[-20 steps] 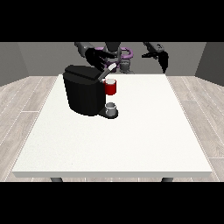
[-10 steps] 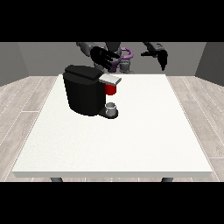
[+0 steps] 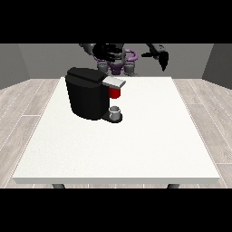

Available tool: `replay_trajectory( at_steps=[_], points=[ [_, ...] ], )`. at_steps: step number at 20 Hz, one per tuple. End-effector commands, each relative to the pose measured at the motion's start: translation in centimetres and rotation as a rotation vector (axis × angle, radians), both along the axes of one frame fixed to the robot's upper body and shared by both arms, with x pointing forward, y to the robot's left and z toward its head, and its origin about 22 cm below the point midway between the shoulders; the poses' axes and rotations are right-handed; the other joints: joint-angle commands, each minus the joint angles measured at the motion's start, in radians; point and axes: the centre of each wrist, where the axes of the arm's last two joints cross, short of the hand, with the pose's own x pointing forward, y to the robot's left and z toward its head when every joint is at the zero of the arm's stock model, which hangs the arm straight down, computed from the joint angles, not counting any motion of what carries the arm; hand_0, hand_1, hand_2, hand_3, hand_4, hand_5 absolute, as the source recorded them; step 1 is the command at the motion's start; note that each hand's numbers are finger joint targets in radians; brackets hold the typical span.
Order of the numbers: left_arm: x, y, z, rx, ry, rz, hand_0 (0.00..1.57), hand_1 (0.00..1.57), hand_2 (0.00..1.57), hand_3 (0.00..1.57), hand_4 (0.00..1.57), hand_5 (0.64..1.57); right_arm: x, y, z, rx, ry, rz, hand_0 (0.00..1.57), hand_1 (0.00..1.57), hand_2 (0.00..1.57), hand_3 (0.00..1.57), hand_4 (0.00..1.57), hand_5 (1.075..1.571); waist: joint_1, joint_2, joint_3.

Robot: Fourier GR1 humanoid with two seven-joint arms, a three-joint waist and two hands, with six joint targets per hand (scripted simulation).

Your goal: Insert the coffee pod into the coffee machine and close the lid

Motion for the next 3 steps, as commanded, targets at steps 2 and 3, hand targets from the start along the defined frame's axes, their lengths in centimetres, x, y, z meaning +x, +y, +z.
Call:
replay_trajectory(
  at_steps=[2,3],
  points=[
    [-0.5,1.3,-0.8,0.010,0.080,0.056,0.00,0.00,0.00,0.00,0.19,1.571,-4.5,-0.2,-5.1,0.108,0.123,-0.020,0.00,0.00,0.00,0.00,0.25,1.571,-0.061,-0.094,0.0003],
    [-1.3,1.7,-0.8,-0.008,0.077,0.037,0.00,0.00,0.00,0.00,0.19,1.571,-4.2,-1.9,-5.8,0.112,0.122,-0.080,0.00,0.00,0.00,0.00,0.16,1.571,-0.056,-0.079,0.0003]
  ],
)
